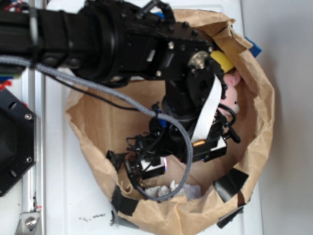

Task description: Grab the white paper.

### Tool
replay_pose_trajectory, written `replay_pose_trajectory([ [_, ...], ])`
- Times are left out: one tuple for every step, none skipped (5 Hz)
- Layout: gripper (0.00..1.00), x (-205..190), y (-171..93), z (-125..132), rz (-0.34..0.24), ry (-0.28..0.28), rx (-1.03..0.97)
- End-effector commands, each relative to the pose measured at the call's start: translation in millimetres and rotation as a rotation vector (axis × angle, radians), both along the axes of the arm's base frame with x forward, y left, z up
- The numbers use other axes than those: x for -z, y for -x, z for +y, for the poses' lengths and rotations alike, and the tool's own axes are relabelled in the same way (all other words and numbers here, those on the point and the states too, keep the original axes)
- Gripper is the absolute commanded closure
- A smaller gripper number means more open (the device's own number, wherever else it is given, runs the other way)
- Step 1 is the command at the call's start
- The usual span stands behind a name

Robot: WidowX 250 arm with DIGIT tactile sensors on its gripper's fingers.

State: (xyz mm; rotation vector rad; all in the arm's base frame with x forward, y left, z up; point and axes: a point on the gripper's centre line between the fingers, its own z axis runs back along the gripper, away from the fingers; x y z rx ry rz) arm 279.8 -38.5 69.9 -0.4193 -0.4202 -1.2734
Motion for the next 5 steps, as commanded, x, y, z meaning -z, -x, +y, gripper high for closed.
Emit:
replay_pose_trajectory([
  [0.0,-9.1,2.8,-33.6,-0.066,-0.03,0.127],
  [0.0,-11.9,13.5,-41.8,-0.05,-0.006,0.184],
  [0.0,-12.6,20.6,-47.2,-0.021,0.029,0.22],
  [0.0,-6.4,23.9,-53.1,-0.012,0.027,0.243],
  [0.0,11.0,17.8,-63.7,-0.02,0.041,0.279],
])
